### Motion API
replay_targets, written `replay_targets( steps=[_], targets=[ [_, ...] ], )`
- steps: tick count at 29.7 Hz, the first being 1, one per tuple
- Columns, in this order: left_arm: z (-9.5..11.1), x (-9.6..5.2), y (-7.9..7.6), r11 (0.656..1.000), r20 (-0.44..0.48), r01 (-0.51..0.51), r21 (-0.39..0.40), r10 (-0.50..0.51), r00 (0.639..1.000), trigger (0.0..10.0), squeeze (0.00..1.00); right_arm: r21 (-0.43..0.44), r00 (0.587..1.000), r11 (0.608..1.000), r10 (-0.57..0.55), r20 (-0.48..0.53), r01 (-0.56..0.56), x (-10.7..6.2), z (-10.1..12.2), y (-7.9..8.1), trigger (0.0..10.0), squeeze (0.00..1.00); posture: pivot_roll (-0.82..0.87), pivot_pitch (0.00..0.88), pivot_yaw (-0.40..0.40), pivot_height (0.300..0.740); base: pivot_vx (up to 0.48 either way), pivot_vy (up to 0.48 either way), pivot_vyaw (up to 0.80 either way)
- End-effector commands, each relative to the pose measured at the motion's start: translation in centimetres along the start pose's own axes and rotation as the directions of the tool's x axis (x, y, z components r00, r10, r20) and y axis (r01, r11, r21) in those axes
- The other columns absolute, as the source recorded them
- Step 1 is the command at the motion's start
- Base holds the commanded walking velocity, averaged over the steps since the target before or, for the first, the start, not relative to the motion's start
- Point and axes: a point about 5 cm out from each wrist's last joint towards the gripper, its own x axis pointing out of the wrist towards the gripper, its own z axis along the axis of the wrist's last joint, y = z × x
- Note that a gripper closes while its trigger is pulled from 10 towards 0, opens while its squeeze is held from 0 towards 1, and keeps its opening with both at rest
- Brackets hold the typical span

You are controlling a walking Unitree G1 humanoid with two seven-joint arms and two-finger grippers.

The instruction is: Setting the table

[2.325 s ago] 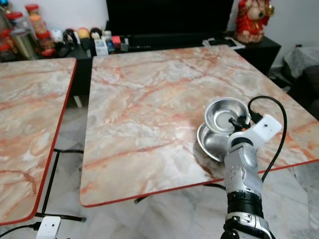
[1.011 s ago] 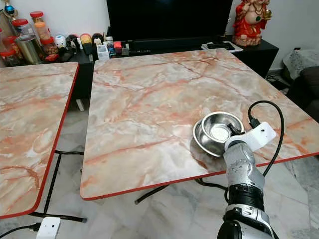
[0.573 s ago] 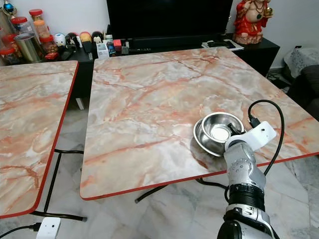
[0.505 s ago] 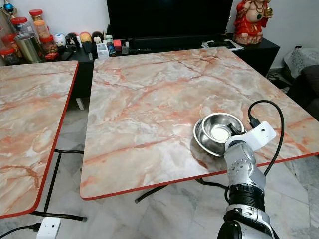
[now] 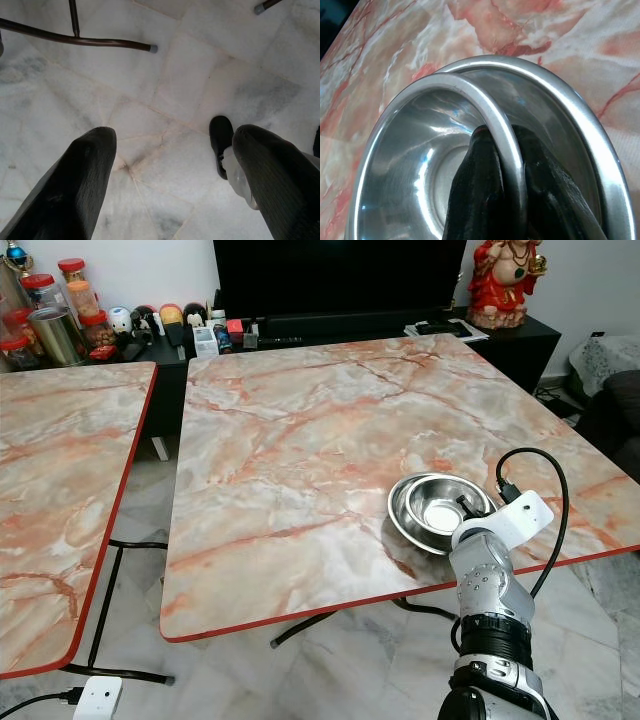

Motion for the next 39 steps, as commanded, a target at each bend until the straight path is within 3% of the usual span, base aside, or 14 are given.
replay_targets(
  steps=[1, 8, 10, 11, 12, 13, 15, 16, 17, 29, 39],
  targets=[
    [-0.5, -0.1, 0.1, 1.0, -0.025, 0.0, 0.004, 0.0, 1.0, 10.0, 0.0, 0.0, 1.0, 1.0, -0.011, 0.001, 0.011, 0.0, 0.0, -0.1, 10.0, 0.0, 0.0, 0.079, -0.013, 0.74, 0.0, 0.0, 0.0],
    [-0.5, -0.1, 0.2, 1.0, -0.025, -0.001, 0.006, 0.002, 1.0, 10.0, 0.0, 0.011, 1.0, 1.0, -0.005, -0.01, 0.006, 0.0, -0.3, -0.2, 10.0, 0.0, 0.0, 0.078, -0.012, 0.74, 0.0, 0.0, 0.0],
    [-0.5, -0.1, 0.2, 1.0, -0.025, -0.002, 0.007, 0.002, 1.0, 10.0, 0.0, 0.012, 1.0, 1.0, -0.005, -0.011, 0.005, 0.0, -0.3, -0.2, 10.0, 0.05, 0.0, 0.077, -0.013, 0.74, 0.0, 0.0, 0.0],
    [-0.5, -0.1, 0.2, 1.0, -0.025, -0.002, 0.007, 0.002, 1.0, 10.0, 0.0, 0.013, 1.0, 1.0, -0.002, -0.012, 0.003, 0.1, -0.3, -0.2, 10.0, 0.55, 0.0, 0.078, -0.013, 0.74, 0.0, 0.0, 0.0],
    [-0.5, -0.1, 0.2, 1.0, -0.025, -0.002, 0.007, 0.003, 1.0, 10.0, 0.0, 0.013, 1.0, 1.0, -0.002, -0.012, 0.002, 0.1, -0.3, -0.2, 10.0, 0.68, 0.0, 0.078, -0.013, 0.74, 0.0, 0.0, 0.0],
    [-0.5, -0.1, 0.2, 1.0, -0.025, -0.003, 0.007, 0.003, 1.0, 10.0, 0.0, 0.012, 1.0, 1.0, -0.001, -0.013, 0.001, 0.1, -0.4, -0.2, 10.0, 0.93, 0.0, 0.078, -0.013, 0.74, 0.0, 0.0, 0.0],
    [-0.5, -0.1, 0.2, 1.0, -0.025, -0.003, 0.008, 0.003, 1.0, 10.0, 0.0, 0.008, 1.0, 1.0, -0.006, -0.014, 0.006, 0.1, -0.4, -0.2, 10.0, 0.87, 0.0, 0.078, -0.013, 0.74, 0.0, 0.0, 0.0],
    [-0.5, -0.1, 0.2, 1.0, -0.025, -0.003, 0.008, 0.003, 1.0, 10.0, 0.0, 0.005, 1.0, 1.0, -0.008, -0.015, 0.008, 0.1, -0.4, -0.2, 10.0, 0.11, 0.0, 0.077, -0.013, 0.74, 0.0, 0.0, 0.0],
    [-0.5, -0.1, 0.2, 1.0, -0.024, -0.003, 0.008, 0.003, 1.0, 10.0, 0.0, 0.004, 1.0, 1.0, -0.008, -0.015, 0.008, 0.1, -0.4, -0.2, 10.0, 0.0, 0.0, 0.077, -0.013, 0.74, 0.0, 0.0, 0.0],
    [-0.5, -0.1, 0.2, 1.0, -0.024, -0.003, 0.007, 0.003, 1.0, 10.0, 0.0, -0.004, 1.0, 1.0, -0.006, -0.01, 0.006, 0.1, -0.3, -0.1, 10.0, 0.0, 0.0, 0.076, -0.014, 0.74, 0.0, 0.0, 0.0],
    [-0.5, -0.1, 0.2, 1.0, -0.023, -0.002, 0.005, 0.002, 1.0, 10.0, 0.0, -0.087, 0.995, 0.995, -0.038, 0.094, 0.046, -0.2, 1.3, -0.1, 10.0, 0.0, 0.0, 0.075, -0.011, 0.74, 0.0, 0.0, 0.0]
  ],
)
